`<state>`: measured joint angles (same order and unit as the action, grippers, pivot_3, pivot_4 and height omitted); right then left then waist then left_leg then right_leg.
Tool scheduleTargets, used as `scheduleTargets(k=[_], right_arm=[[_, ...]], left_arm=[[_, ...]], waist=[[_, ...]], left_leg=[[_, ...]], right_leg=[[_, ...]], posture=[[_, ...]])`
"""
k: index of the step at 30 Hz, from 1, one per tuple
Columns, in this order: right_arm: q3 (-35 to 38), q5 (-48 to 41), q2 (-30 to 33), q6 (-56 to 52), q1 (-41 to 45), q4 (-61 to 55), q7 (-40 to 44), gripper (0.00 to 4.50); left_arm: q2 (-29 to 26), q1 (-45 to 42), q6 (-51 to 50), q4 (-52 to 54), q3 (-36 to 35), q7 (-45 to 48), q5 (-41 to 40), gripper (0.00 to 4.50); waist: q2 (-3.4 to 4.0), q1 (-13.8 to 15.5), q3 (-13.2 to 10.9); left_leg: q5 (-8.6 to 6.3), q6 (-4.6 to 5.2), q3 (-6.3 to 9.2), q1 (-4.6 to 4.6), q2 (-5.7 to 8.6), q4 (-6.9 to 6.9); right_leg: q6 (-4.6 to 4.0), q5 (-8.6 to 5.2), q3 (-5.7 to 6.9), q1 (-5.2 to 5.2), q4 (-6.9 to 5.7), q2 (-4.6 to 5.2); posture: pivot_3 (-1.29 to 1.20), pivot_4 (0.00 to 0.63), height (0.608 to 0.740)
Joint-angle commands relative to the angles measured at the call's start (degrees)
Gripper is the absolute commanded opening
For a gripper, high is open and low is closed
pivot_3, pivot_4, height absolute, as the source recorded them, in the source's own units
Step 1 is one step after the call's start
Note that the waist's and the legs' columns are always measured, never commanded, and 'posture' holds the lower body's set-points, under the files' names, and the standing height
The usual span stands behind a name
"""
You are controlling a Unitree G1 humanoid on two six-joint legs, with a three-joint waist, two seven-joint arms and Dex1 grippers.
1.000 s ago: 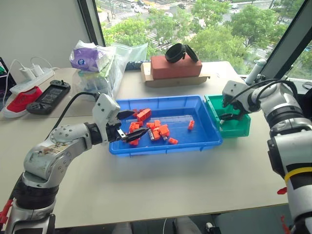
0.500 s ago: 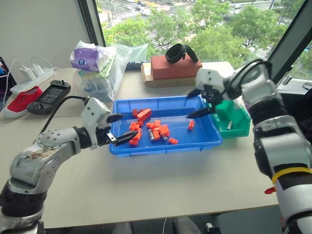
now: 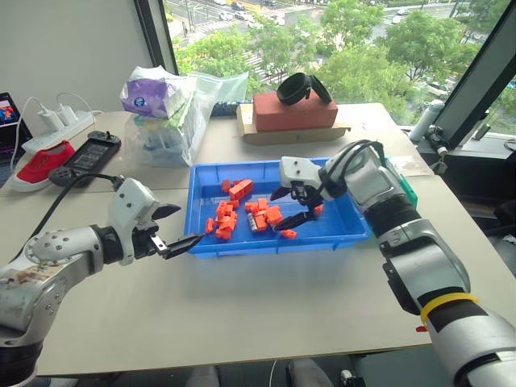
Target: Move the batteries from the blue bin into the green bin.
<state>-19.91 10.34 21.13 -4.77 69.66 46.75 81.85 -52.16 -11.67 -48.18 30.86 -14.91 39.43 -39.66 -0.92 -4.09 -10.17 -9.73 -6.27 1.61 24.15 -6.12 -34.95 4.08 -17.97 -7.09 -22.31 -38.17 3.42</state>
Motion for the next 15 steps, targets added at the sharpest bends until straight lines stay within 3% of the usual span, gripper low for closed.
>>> scheduleTargets(k=[1,11,15], right_arm=[[-1.15,1.56,-1.56,4.94,1.91,3.52,-3.25,4.48],[-1.08,2.82,-3.14,9.09,5.05,13.42,-6.57,4.48],[-0.34,2.7,-2.99,8.98,6.13,16.5,-7.33,3.48]], left_arm=[[0.53,-1.18,-1.25,3.59,-0.63,-0.74,-2.2,4.5],[0.76,-2.13,-4.04,5.81,-2.13,-2.32,-6.97,4.5],[0.68,-2.74,-4.42,5.79,-2.36,-3.0,-8.38,4.5]], waist=[[0.0,0.08,0.0],[0.0,0.01,0.0],[0.0,0.05,0.0]], left_leg=[[0.0,0.0,0.0,0.01,0.0,0.0],[0.0,0.0,0.01,0.01,0.0,0.01],[0.0,0.0,0.01,0.01,0.0,0.01]], right_leg=[[0.0,0.0,0.0,0.0,0.01,0.0],[0.0,0.0,0.0,-0.02,-0.01,0.0],[0.0,0.0,0.0,-0.01,0.0,0.0]], posture=[[0.0,0.15,0.74],[0.0,0.15,0.74],[0.0,0.15,0.74]])
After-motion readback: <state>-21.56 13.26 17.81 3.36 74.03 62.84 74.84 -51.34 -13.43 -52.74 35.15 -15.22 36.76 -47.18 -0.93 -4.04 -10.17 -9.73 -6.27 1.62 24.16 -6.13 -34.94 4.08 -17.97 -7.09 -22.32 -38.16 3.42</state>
